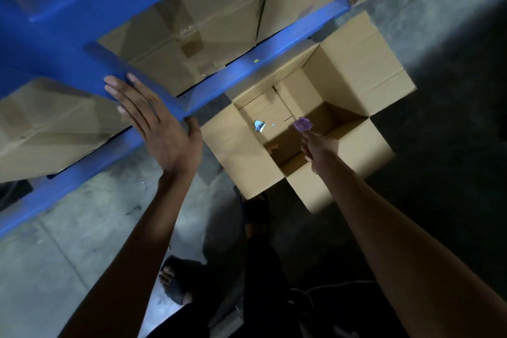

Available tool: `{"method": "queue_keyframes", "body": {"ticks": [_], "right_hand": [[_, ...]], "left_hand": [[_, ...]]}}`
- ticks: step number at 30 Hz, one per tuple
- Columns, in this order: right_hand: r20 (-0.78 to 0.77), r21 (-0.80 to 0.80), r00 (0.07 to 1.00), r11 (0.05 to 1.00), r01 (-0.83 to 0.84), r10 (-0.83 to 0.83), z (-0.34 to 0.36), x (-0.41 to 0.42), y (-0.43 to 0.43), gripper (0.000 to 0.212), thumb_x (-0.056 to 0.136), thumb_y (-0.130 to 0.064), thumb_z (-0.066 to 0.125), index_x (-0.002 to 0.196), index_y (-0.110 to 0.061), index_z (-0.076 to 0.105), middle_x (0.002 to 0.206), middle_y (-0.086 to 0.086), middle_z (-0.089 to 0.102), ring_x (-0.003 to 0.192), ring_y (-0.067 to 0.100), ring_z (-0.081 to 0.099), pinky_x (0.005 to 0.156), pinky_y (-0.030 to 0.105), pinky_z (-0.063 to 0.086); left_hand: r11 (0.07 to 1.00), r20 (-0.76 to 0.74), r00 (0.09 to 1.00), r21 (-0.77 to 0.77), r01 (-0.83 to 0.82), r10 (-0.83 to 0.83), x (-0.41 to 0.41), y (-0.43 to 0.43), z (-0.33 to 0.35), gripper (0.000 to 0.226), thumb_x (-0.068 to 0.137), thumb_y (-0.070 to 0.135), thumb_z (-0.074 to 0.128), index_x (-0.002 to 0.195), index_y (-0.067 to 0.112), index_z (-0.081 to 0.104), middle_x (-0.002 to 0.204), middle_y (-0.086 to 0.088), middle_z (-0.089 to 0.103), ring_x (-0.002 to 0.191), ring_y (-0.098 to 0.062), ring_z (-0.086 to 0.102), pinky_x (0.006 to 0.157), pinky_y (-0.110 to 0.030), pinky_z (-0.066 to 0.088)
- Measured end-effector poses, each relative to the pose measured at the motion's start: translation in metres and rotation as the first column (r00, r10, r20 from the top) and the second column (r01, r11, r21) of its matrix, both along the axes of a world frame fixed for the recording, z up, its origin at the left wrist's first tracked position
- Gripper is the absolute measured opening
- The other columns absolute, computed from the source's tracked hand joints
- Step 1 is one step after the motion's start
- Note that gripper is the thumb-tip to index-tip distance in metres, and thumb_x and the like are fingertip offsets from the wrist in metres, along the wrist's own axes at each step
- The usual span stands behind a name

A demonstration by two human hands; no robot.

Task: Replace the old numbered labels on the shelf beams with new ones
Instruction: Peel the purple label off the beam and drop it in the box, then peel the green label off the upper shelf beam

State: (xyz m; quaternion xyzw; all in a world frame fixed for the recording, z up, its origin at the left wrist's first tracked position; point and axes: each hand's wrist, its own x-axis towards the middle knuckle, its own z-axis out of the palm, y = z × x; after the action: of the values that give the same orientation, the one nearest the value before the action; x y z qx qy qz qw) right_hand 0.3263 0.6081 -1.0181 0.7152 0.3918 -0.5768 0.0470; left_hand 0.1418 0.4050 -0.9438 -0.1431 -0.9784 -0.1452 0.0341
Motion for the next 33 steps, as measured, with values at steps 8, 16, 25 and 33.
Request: {"method": "queue_keyframes", "body": {"ticks": [8,16,25,33], "right_hand": [[-0.017,0.069,0.997,0.995,0.072,-0.071,-0.011,0.004,0.035,0.025,0.091,-0.020,0.069,0.067,-0.020,0.063,0.061,-0.003,0.059,0.033,0.002,0.046,0.034,0.017,0.030],[0.060,0.184,0.996,0.980,-0.070,0.060,-0.010,0.013,0.045,0.021,0.091,-0.023,0.068,0.070,-0.018,0.067,0.062,-0.002,0.061,0.048,0.009,0.054,0.038,0.018,0.037],[0.309,0.546,0.706,0.489,-0.680,0.637,0.109,0.004,0.016,0.056,0.089,-0.022,0.065,0.144,-0.012,0.052,0.141,0.014,0.061,0.126,0.036,0.059,0.100,0.042,0.049],[0.394,0.893,0.718,-0.056,-0.446,0.574,0.427,-0.042,0.015,0.073,0.089,-0.027,0.056,0.156,-0.007,0.034,0.167,0.018,0.023,0.154,0.035,0.025,0.114,0.052,0.035]], "left_hand": [[0.996,0.024,0.999,0.081,-0.031,0.029,0.002,0.007,-0.003,0.106,0.077,0.027,0.060,0.159,-0.012,0.004,0.165,-0.041,0.000,0.157,-0.051,-0.001,0.130,-0.052,0.005],[0.996,0.038,0.998,0.074,-0.046,0.043,0.005,0.009,-0.005,0.106,0.078,0.031,0.056,0.159,-0.011,0.002,0.167,-0.037,-0.001,0.158,-0.048,-0.003,0.130,-0.052,0.004],[0.965,0.101,0.964,0.120,0.233,-0.246,0.047,0.017,0.066,0.104,0.079,0.015,0.066,0.162,-0.004,0.006,0.171,-0.027,-0.001,0.159,-0.044,-0.004,0.131,-0.051,0.003],[0.787,-0.159,0.822,0.239,0.569,-0.546,0.043,0.050,0.339,0.108,0.071,0.013,0.065,0.163,-0.001,0.010,0.173,-0.019,0.003,0.161,-0.031,-0.004,0.132,-0.047,0.007]]}}
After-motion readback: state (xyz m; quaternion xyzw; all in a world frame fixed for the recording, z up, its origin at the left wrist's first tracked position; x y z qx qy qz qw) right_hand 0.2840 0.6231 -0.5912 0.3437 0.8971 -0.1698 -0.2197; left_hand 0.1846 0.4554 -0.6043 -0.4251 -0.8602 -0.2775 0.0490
